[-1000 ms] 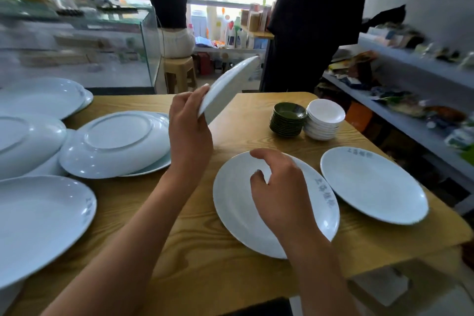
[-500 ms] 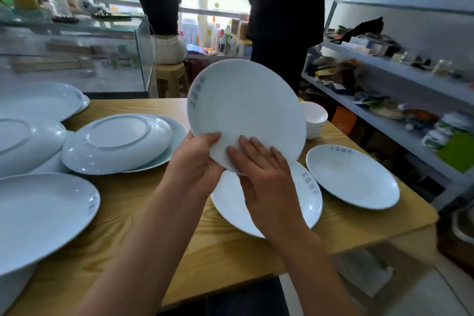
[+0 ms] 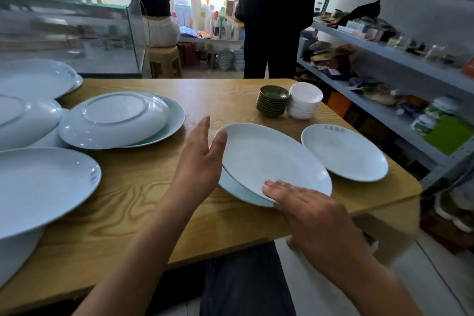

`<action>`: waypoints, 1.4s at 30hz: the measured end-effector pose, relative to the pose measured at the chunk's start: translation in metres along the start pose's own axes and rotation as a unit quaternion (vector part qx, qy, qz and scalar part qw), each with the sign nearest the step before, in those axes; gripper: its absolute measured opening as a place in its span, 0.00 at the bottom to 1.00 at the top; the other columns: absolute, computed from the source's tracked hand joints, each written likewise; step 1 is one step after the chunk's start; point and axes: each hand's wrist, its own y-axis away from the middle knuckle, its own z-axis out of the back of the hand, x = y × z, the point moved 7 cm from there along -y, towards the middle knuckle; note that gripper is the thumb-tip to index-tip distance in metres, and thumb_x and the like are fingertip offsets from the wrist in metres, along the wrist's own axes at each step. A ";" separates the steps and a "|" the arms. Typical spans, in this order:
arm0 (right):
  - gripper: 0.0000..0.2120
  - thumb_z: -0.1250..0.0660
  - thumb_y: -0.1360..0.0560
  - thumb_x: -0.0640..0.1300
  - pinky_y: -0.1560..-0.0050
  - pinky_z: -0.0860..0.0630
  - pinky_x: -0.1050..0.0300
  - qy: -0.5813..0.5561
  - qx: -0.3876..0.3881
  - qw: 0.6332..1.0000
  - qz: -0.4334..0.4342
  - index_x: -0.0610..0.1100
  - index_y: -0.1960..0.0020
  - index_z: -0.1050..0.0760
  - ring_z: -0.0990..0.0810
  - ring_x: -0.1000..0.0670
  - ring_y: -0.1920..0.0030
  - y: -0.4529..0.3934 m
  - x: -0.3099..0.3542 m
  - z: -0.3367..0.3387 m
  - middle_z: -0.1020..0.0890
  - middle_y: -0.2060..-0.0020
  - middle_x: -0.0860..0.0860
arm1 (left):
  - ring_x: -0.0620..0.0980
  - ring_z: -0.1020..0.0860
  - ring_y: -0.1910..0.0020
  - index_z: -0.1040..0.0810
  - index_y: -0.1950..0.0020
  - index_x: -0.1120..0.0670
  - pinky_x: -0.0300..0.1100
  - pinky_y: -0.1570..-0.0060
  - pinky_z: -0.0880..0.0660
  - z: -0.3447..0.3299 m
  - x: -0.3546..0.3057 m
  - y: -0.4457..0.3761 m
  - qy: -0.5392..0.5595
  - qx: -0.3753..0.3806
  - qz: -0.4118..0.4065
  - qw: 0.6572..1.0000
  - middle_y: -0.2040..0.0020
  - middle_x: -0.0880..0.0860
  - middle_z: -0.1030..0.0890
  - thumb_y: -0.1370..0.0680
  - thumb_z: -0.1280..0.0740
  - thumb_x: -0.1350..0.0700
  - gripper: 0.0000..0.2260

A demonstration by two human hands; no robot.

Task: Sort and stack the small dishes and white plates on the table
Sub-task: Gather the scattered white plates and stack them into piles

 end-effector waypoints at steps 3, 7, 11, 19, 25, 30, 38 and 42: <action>0.23 0.27 0.30 0.33 0.41 0.22 0.49 -0.002 0.021 1.000 -0.007 0.46 0.37 0.22 0.22 0.53 0.38 0.008 0.001 -0.009 0.20 0.40 0.51 | 0.44 0.40 0.26 0.43 0.23 0.47 0.49 0.26 0.41 0.001 0.009 0.001 0.016 0.007 -0.015 1.000 0.24 0.47 0.38 0.17 0.44 0.47 0.23; 0.19 0.33 0.27 0.35 0.40 0.23 0.50 0.005 0.027 1.000 -0.002 0.47 0.39 0.21 0.21 0.53 0.38 0.013 0.011 -0.015 0.19 0.41 0.53 | 0.40 0.39 0.29 0.39 0.24 0.47 0.41 0.30 0.41 0.003 0.011 0.007 -0.004 0.017 -0.040 0.999 0.25 0.46 0.35 0.17 0.45 0.50 0.20; 0.16 0.39 0.24 0.42 0.40 0.24 0.50 -0.002 0.040 0.999 -0.018 0.48 0.40 0.20 0.21 0.54 0.39 0.013 0.017 -0.014 0.18 0.42 0.53 | 0.40 0.33 0.35 0.32 0.28 0.47 0.37 0.40 0.37 0.008 0.010 0.014 -0.019 0.025 -0.045 0.999 0.30 0.46 0.30 0.17 0.44 0.51 0.17; 0.26 0.36 0.34 0.39 0.35 0.35 0.60 -0.022 0.062 0.997 -0.052 0.46 0.36 0.24 0.23 0.52 0.38 -0.002 0.041 -0.010 0.19 0.40 0.52 | 0.42 0.34 0.31 0.28 0.31 0.51 0.40 0.32 0.37 0.036 0.001 0.032 -0.081 -0.009 -0.099 0.992 0.30 0.48 0.29 0.17 0.43 0.55 0.15; 0.27 0.40 0.35 0.36 0.32 0.40 0.59 -0.092 0.026 0.995 -0.029 0.45 0.36 0.25 0.29 0.53 0.36 -0.034 0.086 -0.026 0.20 0.39 0.51 | 0.45 0.32 0.31 0.26 0.33 0.53 0.39 0.32 0.37 0.085 -0.009 0.060 -0.173 -0.051 -0.159 0.971 0.32 0.50 0.27 0.19 0.40 0.59 0.15; 0.26 0.41 0.31 0.36 0.30 0.39 0.61 -0.179 0.018 0.984 -0.003 0.46 0.35 0.26 0.30 0.55 0.34 -0.067 0.140 -0.058 0.22 0.38 0.52 | 0.46 0.32 0.31 0.24 0.34 0.51 0.39 0.33 0.37 0.148 0.015 0.082 -0.280 -0.096 -0.102 0.950 0.32 0.47 0.27 0.22 0.35 0.59 0.16; 0.26 0.39 0.28 0.36 0.33 0.32 0.56 -0.266 0.034 0.962 -0.040 0.47 0.31 0.31 0.29 0.52 0.36 -0.090 0.171 -0.118 0.23 0.39 0.52 | 0.54 0.33 0.29 0.24 0.34 0.54 0.54 0.26 0.47 0.193 0.061 0.102 -0.486 -0.084 -0.012 0.870 0.32 0.53 0.25 0.30 0.37 0.52 0.24; 0.24 0.38 0.26 0.38 0.36 0.33 0.61 -0.282 0.033 0.955 -0.090 0.47 0.31 0.32 0.28 0.55 0.38 -0.087 0.160 -0.124 0.23 0.40 0.53 | 0.56 0.26 0.34 0.18 0.45 0.53 0.60 0.27 0.49 0.196 0.070 0.104 -0.541 -0.072 0.016 0.838 0.44 0.50 0.17 0.31 0.30 0.62 0.15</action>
